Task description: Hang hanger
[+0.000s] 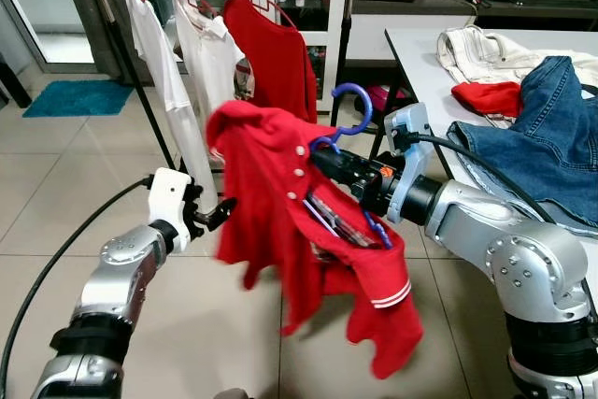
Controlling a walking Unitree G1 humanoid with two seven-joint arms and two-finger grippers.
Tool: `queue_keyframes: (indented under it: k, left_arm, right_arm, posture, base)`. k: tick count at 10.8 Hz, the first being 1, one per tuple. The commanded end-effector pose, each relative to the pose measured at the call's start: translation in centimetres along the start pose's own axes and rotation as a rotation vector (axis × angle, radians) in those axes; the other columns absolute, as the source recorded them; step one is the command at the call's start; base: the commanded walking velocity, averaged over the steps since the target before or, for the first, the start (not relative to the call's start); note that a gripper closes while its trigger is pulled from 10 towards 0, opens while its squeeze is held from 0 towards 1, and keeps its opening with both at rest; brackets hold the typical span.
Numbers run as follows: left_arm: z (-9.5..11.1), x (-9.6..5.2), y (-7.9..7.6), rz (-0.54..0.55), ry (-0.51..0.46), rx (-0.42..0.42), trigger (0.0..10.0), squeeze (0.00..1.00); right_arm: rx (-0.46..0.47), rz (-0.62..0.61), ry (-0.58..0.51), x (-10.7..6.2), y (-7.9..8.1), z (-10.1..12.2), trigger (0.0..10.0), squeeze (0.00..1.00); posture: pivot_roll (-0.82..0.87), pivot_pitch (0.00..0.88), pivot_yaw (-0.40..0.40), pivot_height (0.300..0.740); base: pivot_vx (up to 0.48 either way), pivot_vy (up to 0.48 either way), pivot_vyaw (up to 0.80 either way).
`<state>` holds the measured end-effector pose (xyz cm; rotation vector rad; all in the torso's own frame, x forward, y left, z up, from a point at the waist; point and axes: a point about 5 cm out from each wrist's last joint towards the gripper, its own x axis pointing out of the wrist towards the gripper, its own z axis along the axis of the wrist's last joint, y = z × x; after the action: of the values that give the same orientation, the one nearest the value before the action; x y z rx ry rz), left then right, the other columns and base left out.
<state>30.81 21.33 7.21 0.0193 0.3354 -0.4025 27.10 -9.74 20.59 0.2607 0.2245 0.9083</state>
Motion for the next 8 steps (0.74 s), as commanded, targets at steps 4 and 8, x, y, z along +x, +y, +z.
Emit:
queue_keyframes:
  k: [4,8]
  left_arm:
    - [1.0,0.4,0.9,0.039,-0.088,0.063,0.0,0.0]
    - [1.5,0.4,1.8,0.03,-0.134,0.125,10.0,1.0]
  right_arm:
    - [0.031,0.126,-0.046,-0.8,2.0,1.0,10.0,0.0]
    - [0.062,0.158,-0.031,-1.5,2.3,0.9,10.0,0.0]
  posture:
    - [-0.04,0.0,0.053,0.74]
    - [-0.04,0.0,0.051,0.74]
  base:
    - [0.0,0.0,0.0]
    - [0.0,0.0,0.0]
